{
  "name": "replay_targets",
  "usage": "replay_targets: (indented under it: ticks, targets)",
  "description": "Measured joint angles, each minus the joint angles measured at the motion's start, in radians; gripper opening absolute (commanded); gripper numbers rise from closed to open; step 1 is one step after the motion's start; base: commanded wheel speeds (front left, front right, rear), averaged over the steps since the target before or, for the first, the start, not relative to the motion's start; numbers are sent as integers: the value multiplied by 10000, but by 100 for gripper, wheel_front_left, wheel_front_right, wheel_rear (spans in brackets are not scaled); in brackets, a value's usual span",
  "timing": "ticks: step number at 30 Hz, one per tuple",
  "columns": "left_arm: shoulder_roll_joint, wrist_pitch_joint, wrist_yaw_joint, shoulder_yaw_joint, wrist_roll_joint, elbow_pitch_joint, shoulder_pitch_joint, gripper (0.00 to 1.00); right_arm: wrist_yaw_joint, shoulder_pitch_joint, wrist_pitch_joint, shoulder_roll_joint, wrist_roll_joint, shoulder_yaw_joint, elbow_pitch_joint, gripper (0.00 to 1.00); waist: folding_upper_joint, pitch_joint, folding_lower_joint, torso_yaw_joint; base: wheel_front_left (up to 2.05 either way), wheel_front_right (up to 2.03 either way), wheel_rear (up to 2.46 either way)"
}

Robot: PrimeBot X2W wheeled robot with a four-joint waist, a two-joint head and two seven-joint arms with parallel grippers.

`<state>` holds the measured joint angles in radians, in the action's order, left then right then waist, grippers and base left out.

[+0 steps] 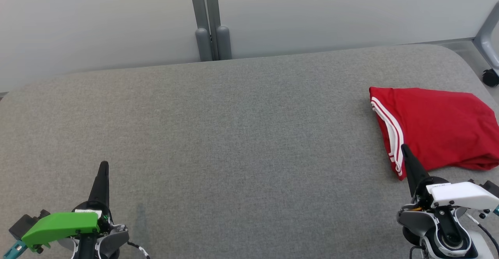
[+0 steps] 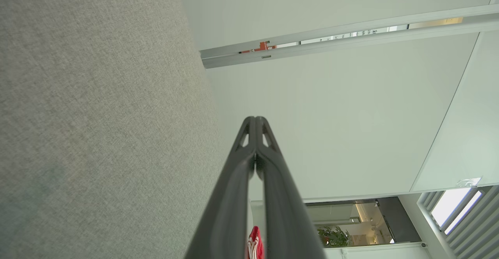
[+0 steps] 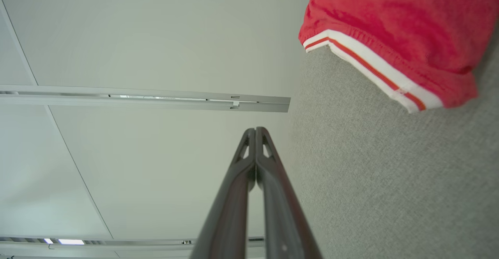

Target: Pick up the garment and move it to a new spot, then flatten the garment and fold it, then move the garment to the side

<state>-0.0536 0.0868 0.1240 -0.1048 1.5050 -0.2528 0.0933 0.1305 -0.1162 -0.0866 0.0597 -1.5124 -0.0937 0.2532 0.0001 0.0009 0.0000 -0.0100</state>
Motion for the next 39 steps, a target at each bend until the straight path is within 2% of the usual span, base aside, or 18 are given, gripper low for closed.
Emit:
replay_targets:
  ticks: [16, 39]
  targets:
    - [35, 268, 36, -84, 1055, 54, 93, 0, 0, 33, -278, -104, -953, -217, -58, 0, 0, 22, 0, 99, 0, 0, 0]
    - [38, 272, 42, -86, 1078, 59, 100, 0, 0, 36, -278, -109, -968, -221, -59, 0, 0, 22, 0, 100, 0, 0, 0]
